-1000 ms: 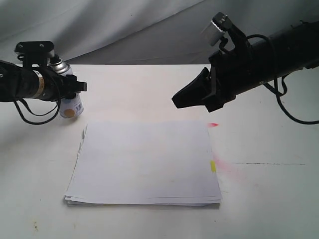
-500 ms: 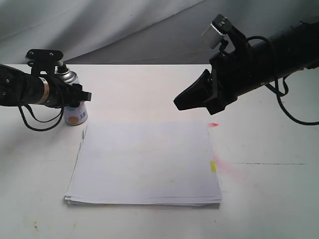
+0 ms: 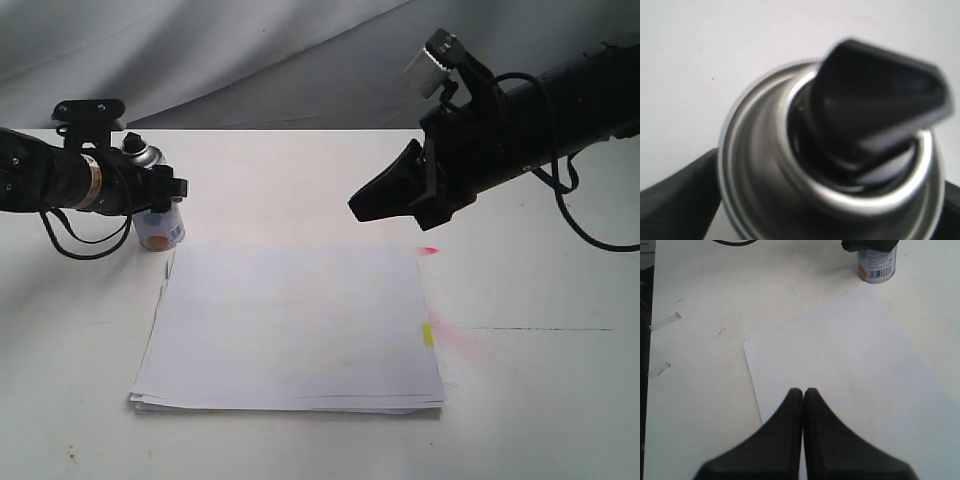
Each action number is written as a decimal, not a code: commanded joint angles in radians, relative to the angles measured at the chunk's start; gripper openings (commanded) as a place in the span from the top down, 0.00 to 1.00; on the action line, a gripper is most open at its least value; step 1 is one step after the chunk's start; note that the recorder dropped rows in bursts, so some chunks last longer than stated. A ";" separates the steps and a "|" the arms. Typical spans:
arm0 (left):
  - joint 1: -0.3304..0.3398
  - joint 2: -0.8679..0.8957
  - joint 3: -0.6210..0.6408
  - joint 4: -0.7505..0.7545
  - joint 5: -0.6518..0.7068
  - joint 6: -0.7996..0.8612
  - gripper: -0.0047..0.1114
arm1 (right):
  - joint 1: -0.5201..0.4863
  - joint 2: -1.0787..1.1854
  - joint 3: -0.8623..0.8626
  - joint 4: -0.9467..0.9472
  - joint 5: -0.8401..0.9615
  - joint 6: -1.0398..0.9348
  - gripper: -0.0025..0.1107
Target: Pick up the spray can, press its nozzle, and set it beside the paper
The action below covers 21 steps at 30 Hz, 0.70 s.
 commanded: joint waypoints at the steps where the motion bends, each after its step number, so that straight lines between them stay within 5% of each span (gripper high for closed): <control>1: 0.000 -0.003 -0.008 -0.001 -0.004 -0.027 0.24 | -0.001 -0.009 0.006 0.001 0.006 -0.001 0.98; 10: 0.002 -0.130 0.006 -0.001 -0.089 -0.027 0.28 | -0.001 -0.047 0.006 -0.004 0.000 -0.001 0.98; 19: 0.002 -0.735 0.197 -0.001 -0.578 -0.069 0.96 | -0.003 -0.426 0.006 -0.193 0.072 0.226 0.98; 21: 0.002 -0.837 0.232 -0.001 -0.604 -0.065 0.96 | -0.003 -0.509 0.006 -0.212 0.098 0.268 0.98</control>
